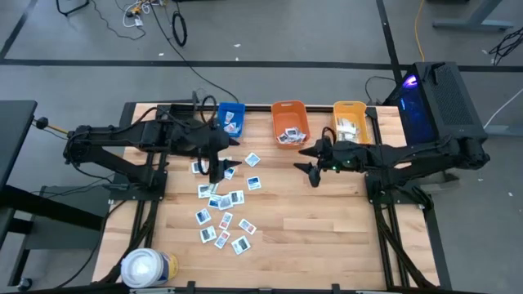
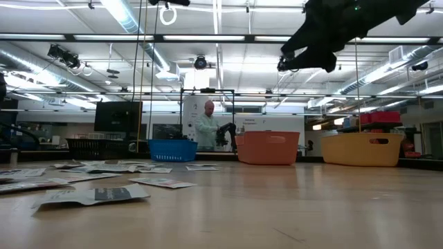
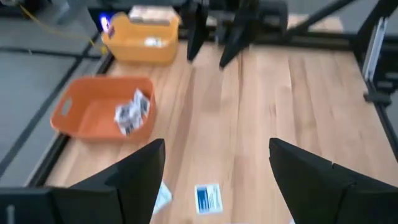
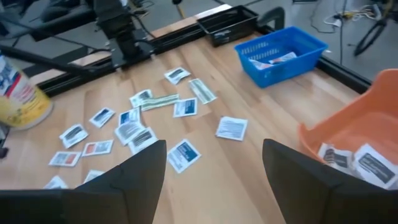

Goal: Pick & Place First Aid Supplies
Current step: Put the towelette pack into the orange bin

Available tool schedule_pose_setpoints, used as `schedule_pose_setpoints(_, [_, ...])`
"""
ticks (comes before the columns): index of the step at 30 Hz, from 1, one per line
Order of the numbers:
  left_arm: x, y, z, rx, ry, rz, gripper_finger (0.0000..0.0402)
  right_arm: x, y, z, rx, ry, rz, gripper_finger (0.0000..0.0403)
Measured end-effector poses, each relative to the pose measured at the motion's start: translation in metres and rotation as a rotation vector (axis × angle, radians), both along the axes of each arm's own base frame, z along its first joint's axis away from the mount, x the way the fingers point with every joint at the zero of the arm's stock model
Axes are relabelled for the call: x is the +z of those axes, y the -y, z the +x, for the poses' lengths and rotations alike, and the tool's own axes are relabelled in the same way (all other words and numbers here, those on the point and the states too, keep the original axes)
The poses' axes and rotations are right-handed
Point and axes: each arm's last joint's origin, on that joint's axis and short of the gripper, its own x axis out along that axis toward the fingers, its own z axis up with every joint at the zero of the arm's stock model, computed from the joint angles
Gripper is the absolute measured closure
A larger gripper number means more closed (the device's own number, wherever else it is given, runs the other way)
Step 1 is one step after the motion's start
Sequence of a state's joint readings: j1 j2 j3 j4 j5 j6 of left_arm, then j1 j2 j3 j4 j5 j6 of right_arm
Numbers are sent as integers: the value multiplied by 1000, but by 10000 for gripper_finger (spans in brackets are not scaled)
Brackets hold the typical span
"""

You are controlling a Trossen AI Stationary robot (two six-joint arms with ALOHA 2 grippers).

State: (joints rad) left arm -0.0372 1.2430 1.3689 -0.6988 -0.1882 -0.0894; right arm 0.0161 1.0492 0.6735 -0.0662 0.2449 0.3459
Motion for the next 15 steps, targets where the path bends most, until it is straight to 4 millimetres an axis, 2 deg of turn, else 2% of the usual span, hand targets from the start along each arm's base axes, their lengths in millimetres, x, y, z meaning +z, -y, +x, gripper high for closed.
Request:
schedule_pose_setpoints(8, [-12, 5, -8, 6, -137, -19, 109, 2, -8, 1, 11, 19, -28, 136])
schedule_pose_setpoints(15, [-11, 20, -10, 4, -127, 40, 109, 2, -8, 0, -12, 24, -21, 136])
